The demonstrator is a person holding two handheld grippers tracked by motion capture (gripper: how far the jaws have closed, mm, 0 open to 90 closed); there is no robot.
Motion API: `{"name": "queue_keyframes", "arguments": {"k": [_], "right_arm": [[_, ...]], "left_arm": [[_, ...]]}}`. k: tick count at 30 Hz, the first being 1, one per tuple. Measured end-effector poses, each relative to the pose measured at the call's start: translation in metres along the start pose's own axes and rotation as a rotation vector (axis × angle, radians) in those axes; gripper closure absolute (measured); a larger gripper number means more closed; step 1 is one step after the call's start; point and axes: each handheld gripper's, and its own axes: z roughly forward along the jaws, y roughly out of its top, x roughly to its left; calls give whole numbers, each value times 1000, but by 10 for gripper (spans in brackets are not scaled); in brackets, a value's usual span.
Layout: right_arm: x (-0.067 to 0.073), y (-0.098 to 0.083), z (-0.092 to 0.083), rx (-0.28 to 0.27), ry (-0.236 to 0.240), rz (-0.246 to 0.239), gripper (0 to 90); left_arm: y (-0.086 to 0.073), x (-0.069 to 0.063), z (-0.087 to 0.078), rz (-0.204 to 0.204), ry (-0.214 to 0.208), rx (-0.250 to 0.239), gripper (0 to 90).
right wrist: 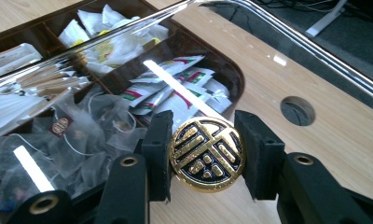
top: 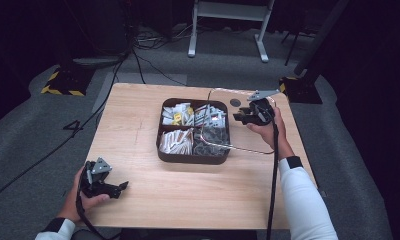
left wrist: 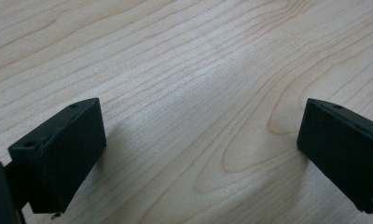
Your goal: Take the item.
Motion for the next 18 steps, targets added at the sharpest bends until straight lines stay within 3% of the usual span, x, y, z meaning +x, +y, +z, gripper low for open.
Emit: {"name": "queue_keyframes", "arguments": {"k": [18], "right_arm": [[-29, -29, -19, 5, -34, 52, 592]], "left_arm": [[0, 0, 0, 0, 0, 0, 14]]}}
